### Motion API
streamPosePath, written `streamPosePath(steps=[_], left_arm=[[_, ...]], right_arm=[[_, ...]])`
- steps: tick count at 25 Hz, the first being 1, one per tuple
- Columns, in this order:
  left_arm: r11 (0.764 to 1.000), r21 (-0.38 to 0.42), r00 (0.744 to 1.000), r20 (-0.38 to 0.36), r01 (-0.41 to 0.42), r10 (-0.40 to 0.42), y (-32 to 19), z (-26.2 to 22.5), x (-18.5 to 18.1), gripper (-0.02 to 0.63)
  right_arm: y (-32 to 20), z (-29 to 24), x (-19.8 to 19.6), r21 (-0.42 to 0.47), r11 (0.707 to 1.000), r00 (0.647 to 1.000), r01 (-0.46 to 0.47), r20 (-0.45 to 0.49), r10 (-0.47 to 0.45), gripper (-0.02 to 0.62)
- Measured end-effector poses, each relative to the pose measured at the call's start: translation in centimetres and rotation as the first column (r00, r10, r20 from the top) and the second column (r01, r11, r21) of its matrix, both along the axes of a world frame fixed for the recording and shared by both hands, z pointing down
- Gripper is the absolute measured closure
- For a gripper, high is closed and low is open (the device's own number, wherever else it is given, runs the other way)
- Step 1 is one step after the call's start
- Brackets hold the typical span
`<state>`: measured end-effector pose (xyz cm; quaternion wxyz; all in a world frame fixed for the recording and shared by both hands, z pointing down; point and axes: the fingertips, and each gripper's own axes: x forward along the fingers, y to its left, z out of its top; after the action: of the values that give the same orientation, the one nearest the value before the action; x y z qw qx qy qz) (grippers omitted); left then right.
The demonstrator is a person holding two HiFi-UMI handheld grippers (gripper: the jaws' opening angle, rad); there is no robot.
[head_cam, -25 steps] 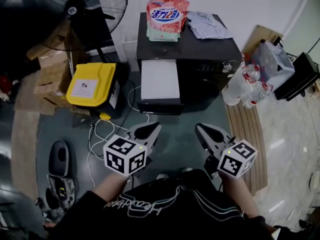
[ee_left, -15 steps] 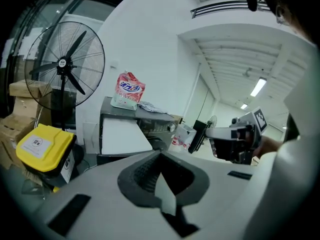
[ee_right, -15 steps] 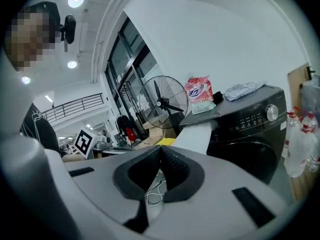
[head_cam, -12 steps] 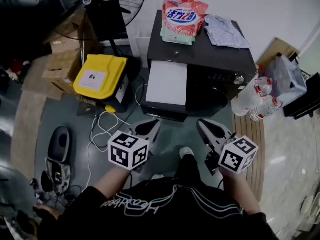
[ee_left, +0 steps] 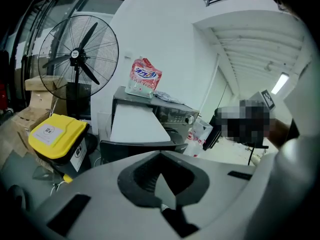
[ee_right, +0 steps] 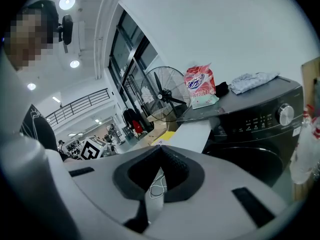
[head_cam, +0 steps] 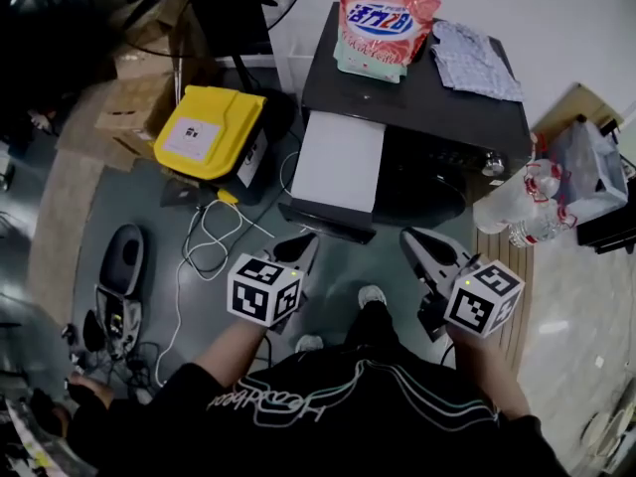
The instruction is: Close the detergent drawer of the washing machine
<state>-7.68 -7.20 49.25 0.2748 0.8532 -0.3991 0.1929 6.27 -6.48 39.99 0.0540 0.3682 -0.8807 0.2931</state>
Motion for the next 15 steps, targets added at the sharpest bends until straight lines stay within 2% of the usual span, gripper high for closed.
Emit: streamPosePath(steps=[15], left_arm=[[0.996,-0.054,0.997,0.026,0.078,-0.076,-3.3,4.1,1.0,0.584]], right_arm=[[-3.5,2.0,3.6,-0.060,0.998,1.000,0.010,-0.021,-0.011,0.569]])
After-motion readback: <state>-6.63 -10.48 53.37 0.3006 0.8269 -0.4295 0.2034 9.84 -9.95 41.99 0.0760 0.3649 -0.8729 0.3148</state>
